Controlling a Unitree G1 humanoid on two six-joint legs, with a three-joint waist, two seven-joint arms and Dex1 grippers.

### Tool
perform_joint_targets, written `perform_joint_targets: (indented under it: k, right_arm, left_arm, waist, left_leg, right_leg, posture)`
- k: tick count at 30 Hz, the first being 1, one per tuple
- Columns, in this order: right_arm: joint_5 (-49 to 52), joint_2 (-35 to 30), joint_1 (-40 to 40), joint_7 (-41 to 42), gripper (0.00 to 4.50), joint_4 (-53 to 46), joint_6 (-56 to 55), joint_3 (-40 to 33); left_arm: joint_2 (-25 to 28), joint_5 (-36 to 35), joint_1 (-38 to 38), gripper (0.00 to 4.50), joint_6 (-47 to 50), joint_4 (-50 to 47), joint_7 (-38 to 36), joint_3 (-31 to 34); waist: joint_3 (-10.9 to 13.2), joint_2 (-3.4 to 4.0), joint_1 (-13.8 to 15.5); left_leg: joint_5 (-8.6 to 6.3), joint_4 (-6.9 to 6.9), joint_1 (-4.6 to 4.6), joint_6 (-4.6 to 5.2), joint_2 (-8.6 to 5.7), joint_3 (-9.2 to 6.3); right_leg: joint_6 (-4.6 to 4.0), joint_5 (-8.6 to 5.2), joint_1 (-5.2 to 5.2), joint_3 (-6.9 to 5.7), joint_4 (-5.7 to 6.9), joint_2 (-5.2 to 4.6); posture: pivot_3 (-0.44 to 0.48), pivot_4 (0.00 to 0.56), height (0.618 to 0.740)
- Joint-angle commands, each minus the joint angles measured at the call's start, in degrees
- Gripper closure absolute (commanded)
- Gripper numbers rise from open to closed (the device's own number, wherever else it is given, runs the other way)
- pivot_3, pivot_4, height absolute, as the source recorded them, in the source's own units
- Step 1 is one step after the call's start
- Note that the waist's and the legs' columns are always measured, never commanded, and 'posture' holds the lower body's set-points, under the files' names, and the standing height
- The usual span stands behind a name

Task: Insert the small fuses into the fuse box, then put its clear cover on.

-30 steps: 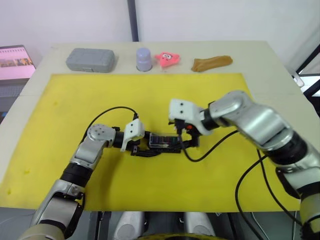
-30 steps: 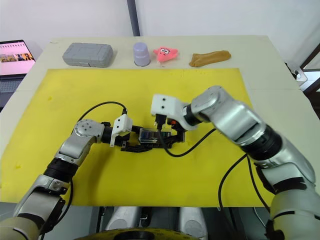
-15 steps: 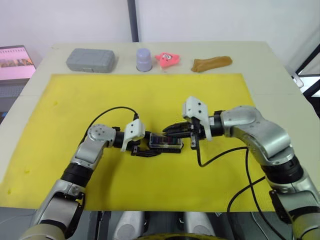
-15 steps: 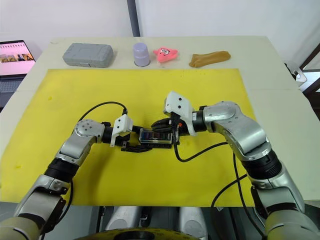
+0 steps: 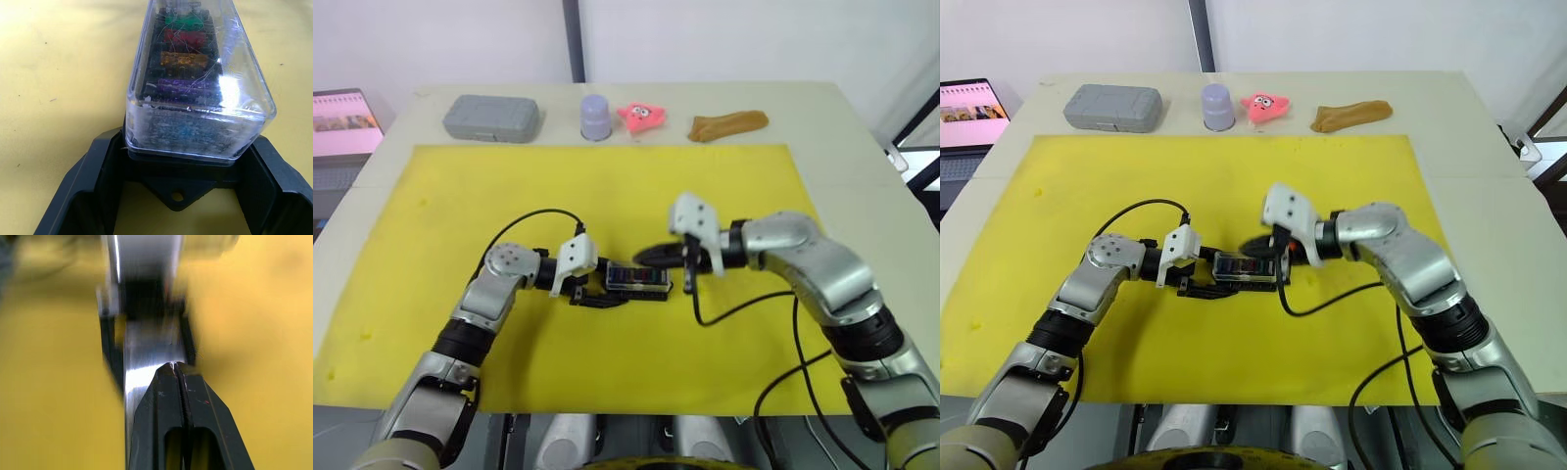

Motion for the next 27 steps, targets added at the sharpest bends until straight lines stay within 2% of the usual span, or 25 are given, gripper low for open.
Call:
perform_joint_targets:
  k: [1,5,9,16,18,20,21,22,23,27]
  right_arm:
    - [-5.4,-0.8,1.3,-0.2,4.47,5.8,3.8,6.0]
    - [-4.6,-0.8,0.5,0.7,4.47,5.3,3.5,4.9]
    - [0.9,-0.2,0.3,2.4,4.47,1.2,1.3,-2.1]
    - [8.6,-2.9,-2.3,3.8,4.47,-2.0,7.1,-12.8]
    - [9.4,-5.9,-1.3,4.9,4.5,-3.0,6.9,-15.3]
    - [9.6,-8.6,0.1,5.8,4.5,-3.8,6.1,-17.2]
    - [9.7,-10.3,1.0,6.4,4.5,-4.0,5.8,-18.1]
    - [9.7,-11.6,1.8,7.0,3.94,-4.2,5.3,-18.6]
    - [9.4,-13.2,2.7,7.6,3.69,-4.3,4.6,-19.1]
    - [7.9,-16.7,4.6,8.9,1.86,-3.9,1.4,-19.9]
  left_arm:
    - [-0.4,0.3,0.7,1.93,0.0,-0.7,-1.3,-2.1]
    - [-0.6,0.5,0.7,1.93,-0.1,-0.6,-1.0,-2.0]
    - [-0.5,0.8,0.8,1.93,0.4,-0.6,-0.4,-2.0]
    - [0.0,2.4,0.8,1.93,1.1,-1.2,0.9,-2.5]
    - [0.0,2.7,0.5,0.9,1.0,-1.2,1.6,-2.3]
    - [0.1,2.5,0.3,0.1,1.3,-1.5,1.7,-2.2]
    - [0.6,2.7,0.3,0.03,1.0,-1.7,1.4,-2.2]
    - [1.0,2.8,0.3,0.0,0.6,-1.8,1.3,-2.2]
    - [1.6,2.8,0.3,0.0,0.5,-2.1,1.0,-2.0]
    - [5.2,2.7,1.7,0.0,0.1,-3.9,0.0,-1.1]
  waist:
    - [-0.3,-0.11,-0.1]
    - [-0.4,-0.24,-0.2]
    - [-0.4,-0.24,0.0]
    - [-0.4,-0.23,0.3]
    - [-0.4,-0.23,0.3]
    - [-0.4,-0.24,0.3]
    - [-0.4,-0.24,0.3]
    - [-0.4,-0.24,0.3]
    - [-0.4,-0.24,0.2]
    - [-0.4,-0.23,-0.3]
  left_leg:
    - [-0.06,-0.08,0.35,0.11,0.01,0.01]
    - [-0.26,-0.17,0.99,0.4,0.18,-0.11]
    - [-0.27,-0.17,0.97,0.41,0.17,-0.1]
    - [-0.26,-0.14,0.6,0.39,0.15,-0.1]
    - [-0.26,-0.14,0.57,0.39,0.13,-0.1]
    - [-0.27,-0.14,0.56,0.4,0.12,-0.1]
    - [-0.27,-0.14,0.56,0.41,0.11,-0.1]
    - [-0.27,-0.14,0.56,0.41,0.12,-0.1]
    - [-0.27,-0.14,0.56,0.41,0.12,-0.09]
    - [-0.27,-0.16,0.56,0.41,0.15,-0.08]
  right_leg:
    - [0.01,-0.01,0.32,0.0,-0.04,0.0]
    - [0.01,-0.03,1.14,0.0,-0.43,0.26]
    - [0.01,-0.03,1.12,0.03,-0.46,0.15]
    - [0.01,-0.03,0.79,0.03,-0.44,0.01]
    - [0.01,-0.03,0.77,0.03,-0.45,-0.03]
    - [0.01,-0.03,0.78,0.03,-0.49,-0.05]
    - [0.01,-0.03,0.79,0.03,-0.5,-0.05]
    - [0.01,-0.03,0.79,0.03,-0.5,-0.06]
    - [0.01,-0.03,0.79,0.03,-0.5,-0.06]
    - [0.01,-0.03,0.74,0.04,-0.48,-0.04]
  posture:
    - [0.0,0.15,0.731]
    - [0.0,0.15,0.731]
    - [0.0,0.15,0.731]
    - [0.0,0.15,0.731]
    - [0.0,0.15,0.731]
    - [0.0,0.15,0.731]
    - [0.0,0.15,0.731]
    - [0.0,0.15,0.731]
    - [0.0,0.15,0.731]
    - [0.0,0.15,0.731]
